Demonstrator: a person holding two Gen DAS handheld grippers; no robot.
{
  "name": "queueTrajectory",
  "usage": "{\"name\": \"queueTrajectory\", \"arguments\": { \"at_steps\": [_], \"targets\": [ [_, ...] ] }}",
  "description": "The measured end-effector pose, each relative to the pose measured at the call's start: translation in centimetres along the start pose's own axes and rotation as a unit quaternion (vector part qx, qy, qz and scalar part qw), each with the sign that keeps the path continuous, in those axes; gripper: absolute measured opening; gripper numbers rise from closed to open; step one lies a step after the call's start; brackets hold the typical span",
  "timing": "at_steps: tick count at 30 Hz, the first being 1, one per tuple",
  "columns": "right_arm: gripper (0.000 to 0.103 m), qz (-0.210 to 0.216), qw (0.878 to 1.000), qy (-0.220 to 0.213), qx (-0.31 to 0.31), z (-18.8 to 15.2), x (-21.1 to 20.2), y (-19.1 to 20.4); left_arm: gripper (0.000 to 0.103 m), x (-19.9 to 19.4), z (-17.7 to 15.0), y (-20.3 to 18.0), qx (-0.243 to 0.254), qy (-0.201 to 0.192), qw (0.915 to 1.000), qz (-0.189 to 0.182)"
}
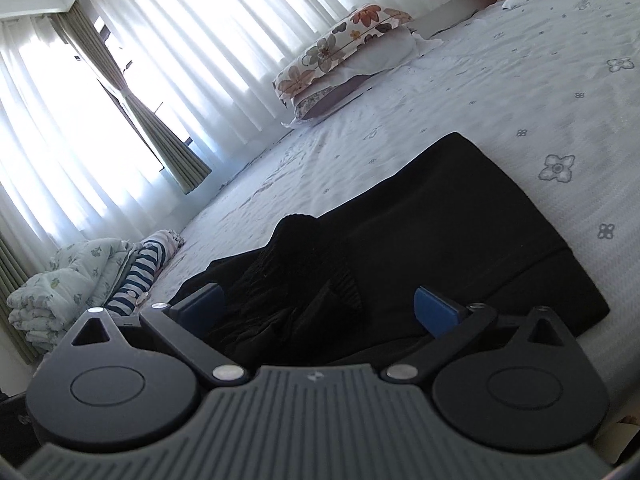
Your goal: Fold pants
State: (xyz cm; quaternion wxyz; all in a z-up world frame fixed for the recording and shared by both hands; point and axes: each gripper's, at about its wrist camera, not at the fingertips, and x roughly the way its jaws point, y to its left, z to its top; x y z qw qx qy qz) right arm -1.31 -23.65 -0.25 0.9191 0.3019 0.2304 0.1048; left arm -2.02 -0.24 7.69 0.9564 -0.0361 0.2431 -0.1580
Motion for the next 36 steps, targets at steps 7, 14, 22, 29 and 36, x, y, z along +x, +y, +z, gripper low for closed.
{"name": "queueTrajectory", "arguments": {
  "at_steps": [7,14,22,29,36],
  "targets": [
    [0.098,-0.011,0.998,0.022,-0.055,-1.8,1.1,3.4,0.056,-2.2,0.3,7.8,-0.084,-0.03,0.9865,0.137],
    [0.086,-0.028,0.996,0.031,-0.076,-3.2,1.8,5.7,0.046,0.4,-1.9,11.8,-0.135,0.01,0.9749,0.177],
    [0.07,-0.105,0.993,-0.009,-0.057,-3.3,3.4,6.0,0.048,1.6,-3.5,12.7,-0.168,0.009,0.9737,0.153],
    [0.066,-0.105,0.992,-0.012,-0.062,-2.8,5.9,6.5,0.049,1.4,-3.8,12.3,-0.161,0.006,0.9751,0.152],
    [0.027,-0.113,0.985,-0.022,-0.132,-0.3,6.3,8.6,0.048,0.2,-2.5,11.6,-0.152,-0.006,0.9768,0.151]
  ]
}}
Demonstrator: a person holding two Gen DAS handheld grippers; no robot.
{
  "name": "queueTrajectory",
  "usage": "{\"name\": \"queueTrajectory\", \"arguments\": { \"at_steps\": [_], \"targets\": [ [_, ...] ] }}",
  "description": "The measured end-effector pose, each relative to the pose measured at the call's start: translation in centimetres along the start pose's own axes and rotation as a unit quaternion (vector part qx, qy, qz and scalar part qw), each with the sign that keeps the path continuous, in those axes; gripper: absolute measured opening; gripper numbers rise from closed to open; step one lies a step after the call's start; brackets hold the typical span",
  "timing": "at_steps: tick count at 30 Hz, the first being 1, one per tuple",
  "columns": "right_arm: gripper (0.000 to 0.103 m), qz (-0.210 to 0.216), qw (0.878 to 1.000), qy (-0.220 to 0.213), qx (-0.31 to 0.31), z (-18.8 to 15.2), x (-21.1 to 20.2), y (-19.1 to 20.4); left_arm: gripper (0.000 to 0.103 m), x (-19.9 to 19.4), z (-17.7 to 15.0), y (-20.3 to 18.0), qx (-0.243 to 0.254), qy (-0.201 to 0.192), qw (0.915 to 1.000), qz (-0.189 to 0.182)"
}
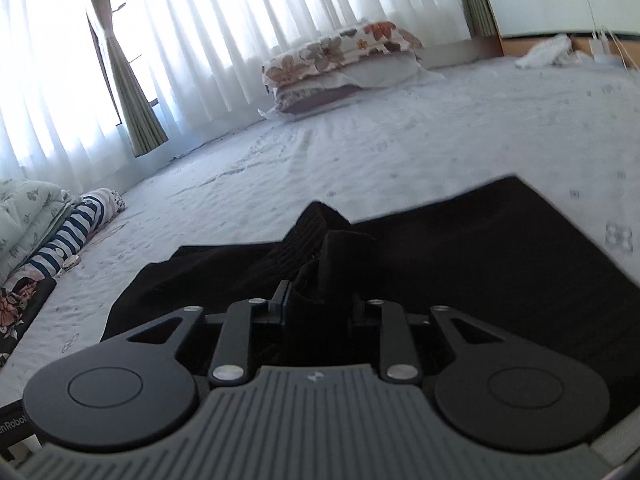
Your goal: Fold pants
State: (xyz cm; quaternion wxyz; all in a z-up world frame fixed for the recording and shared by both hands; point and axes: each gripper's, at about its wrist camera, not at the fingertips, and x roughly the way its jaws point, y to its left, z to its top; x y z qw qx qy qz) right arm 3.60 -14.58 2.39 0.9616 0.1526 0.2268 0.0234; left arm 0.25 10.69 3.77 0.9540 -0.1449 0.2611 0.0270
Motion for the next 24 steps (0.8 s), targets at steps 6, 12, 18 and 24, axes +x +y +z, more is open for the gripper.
{"name": "queueTrajectory", "arguments": {
  "at_steps": [6,12,18,24],
  "targets": [
    [0.025,-0.044,0.992,-0.099,-0.063,2.9,-3.2,-0.7,0.048,-1.4,1.3,-1.5,0.022,-0.031,0.9993,-0.008],
    [0.024,-0.154,0.982,-0.094,-0.052,0.2,-4.4,-5.6,0.048,-0.6,0.3,-3.5,0.047,-0.009,0.9986,-0.022],
    [0.027,-0.224,0.964,-0.099,-0.103,-3.4,-5.2,-7.4,0.048,-0.2,-0.8,-5.3,0.066,0.008,0.9973,-0.032],
    [0.029,-0.231,0.961,-0.111,-0.107,-4.6,-5.2,-7.6,0.048,-0.1,-1.0,-7.1,0.088,0.008,0.9953,-0.039]
  ]
}}
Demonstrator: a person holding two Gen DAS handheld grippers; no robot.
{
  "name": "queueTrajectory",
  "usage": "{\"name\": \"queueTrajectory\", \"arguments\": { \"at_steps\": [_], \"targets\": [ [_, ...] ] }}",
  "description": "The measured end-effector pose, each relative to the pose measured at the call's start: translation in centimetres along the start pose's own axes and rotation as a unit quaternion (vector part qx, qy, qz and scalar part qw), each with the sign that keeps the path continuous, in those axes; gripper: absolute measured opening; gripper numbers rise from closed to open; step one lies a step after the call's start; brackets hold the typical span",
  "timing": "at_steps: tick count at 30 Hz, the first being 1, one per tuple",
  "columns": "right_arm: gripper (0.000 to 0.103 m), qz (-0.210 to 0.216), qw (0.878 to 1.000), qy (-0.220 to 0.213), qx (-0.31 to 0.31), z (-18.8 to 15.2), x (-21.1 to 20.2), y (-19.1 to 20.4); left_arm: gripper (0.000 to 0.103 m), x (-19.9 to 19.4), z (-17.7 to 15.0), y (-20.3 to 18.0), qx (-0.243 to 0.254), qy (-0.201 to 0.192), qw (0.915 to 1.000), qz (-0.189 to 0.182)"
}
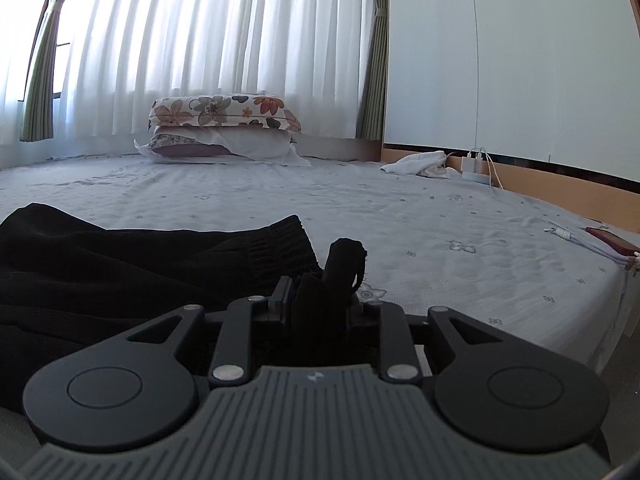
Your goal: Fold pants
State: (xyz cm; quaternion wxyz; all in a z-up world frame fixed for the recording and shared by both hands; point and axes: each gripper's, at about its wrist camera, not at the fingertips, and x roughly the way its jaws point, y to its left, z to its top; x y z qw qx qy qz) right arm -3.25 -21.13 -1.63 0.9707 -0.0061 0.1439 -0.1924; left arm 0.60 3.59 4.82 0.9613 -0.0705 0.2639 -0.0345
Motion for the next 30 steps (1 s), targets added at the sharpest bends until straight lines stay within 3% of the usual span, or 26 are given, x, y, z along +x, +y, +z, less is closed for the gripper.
{"name": "queueTrajectory", "arguments": {
  "at_steps": [9,11,14,21,30],
  "targets": [
    [0.035,-0.006,1.0,-0.02,-0.004,-0.7,-0.1,0.2,0.048,0.3,-0.8,-2.3,0.048,0.006,0.9988,-0.001],
    [0.048,-0.009,1.0,-0.019,0.004,-0.7,-0.1,0.0,0.048,0.4,-1.2,-2.5,0.061,0.01,0.998,0.005],
    [0.052,-0.007,1.0,-0.016,0.016,-0.6,-0.1,-0.6,0.048,0.6,-1.8,-2.8,0.079,0.016,0.9966,0.017],
    [0.056,-0.005,1.0,-0.014,0.011,-0.6,0.0,-0.9,0.049,0.9,-2.0,-2.7,0.075,0.019,0.9968,0.019],
    [0.072,0.004,0.999,0.006,0.039,-0.5,0.8,-2.3,0.051,1.2,-2.5,-2.0,0.059,0.016,0.998,0.015]
  ]
}}
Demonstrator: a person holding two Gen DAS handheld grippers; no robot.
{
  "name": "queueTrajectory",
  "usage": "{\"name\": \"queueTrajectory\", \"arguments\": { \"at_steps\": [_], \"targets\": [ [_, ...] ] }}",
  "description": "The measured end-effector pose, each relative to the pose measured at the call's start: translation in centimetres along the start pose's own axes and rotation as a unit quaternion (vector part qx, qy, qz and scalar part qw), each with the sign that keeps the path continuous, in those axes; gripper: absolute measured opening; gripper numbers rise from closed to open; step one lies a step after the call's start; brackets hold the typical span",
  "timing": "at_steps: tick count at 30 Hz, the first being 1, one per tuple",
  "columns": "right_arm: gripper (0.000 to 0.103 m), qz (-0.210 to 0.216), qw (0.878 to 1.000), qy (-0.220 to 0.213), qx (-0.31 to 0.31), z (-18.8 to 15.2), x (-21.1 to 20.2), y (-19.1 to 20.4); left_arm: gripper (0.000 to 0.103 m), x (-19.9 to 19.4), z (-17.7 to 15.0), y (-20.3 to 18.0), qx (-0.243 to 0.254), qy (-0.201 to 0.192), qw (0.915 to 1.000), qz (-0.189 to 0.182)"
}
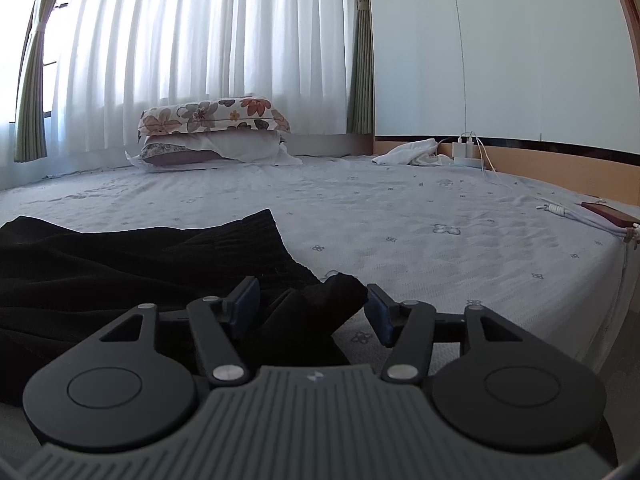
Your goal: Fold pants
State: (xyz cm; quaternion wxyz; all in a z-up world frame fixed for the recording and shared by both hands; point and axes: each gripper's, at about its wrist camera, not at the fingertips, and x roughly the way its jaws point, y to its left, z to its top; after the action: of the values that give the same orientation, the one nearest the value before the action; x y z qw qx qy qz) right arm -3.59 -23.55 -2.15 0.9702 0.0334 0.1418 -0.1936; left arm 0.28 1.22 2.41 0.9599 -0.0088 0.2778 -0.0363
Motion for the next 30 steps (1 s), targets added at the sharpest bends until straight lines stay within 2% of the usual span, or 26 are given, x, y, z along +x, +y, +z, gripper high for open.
{"name": "queueTrajectory", "arguments": {
  "at_steps": [7,11,12,13,15,16,18,20,23,25,30],
  "targets": [
    [0.088,0.034,0.998,0.028,0.041,1.3,-0.2,-2.0,0.052,-0.6,0.5,0.2,-0.003,0.004,1.0,0.004],
    [0.097,0.057,0.997,0.022,0.045,3.4,-1.2,-3.1,0.05,-2.2,2.9,1.0,0.014,-0.04,0.9991,-0.003],
    [0.098,0.061,0.997,0.021,0.042,4.1,-1.2,-3.3,0.046,-2.4,3.7,1.1,0.023,-0.05,0.9985,-0.007],
    [0.098,0.058,0.997,0.021,0.039,4.8,-1.1,-3.3,0.033,-2.4,4.8,1.2,0.032,-0.057,0.9978,-0.016],
    [0.098,0.059,0.997,0.022,0.033,6.5,-0.4,-3.3,0.018,-2.0,6.7,1.3,0.035,-0.06,0.9967,-0.043],
    [0.098,0.066,0.997,0.023,0.034,7.2,0.0,-3.3,0.019,-1.5,7.6,1.4,0.031,-0.057,0.9962,-0.058],
    [0.089,0.083,0.996,0.027,0.035,8.4,1.1,-2.9,0.018,0.1,9.2,1.2,0.033,-0.041,0.9945,-0.09],
    [0.062,0.093,0.995,0.04,0.024,9.2,2.2,-2.1,0.017,2.5,10.2,0.6,0.042,-0.02,0.9934,-0.104],
    [0.036,0.103,0.992,0.067,0.003,9.3,4.1,-0.4,0.016,6.3,10.5,-0.1,0.045,0.012,0.993,-0.108],
    [0.032,0.109,0.99,0.086,-0.014,8.7,5.3,0.7,0.016,8.6,10.6,-0.4,0.046,0.026,0.9937,-0.099],
    [0.033,0.101,0.987,0.119,-0.045,6.5,7.4,2.3,0.013,13.3,10.3,0.4,0.04,0.05,0.9969,-0.046]
  ]
}}
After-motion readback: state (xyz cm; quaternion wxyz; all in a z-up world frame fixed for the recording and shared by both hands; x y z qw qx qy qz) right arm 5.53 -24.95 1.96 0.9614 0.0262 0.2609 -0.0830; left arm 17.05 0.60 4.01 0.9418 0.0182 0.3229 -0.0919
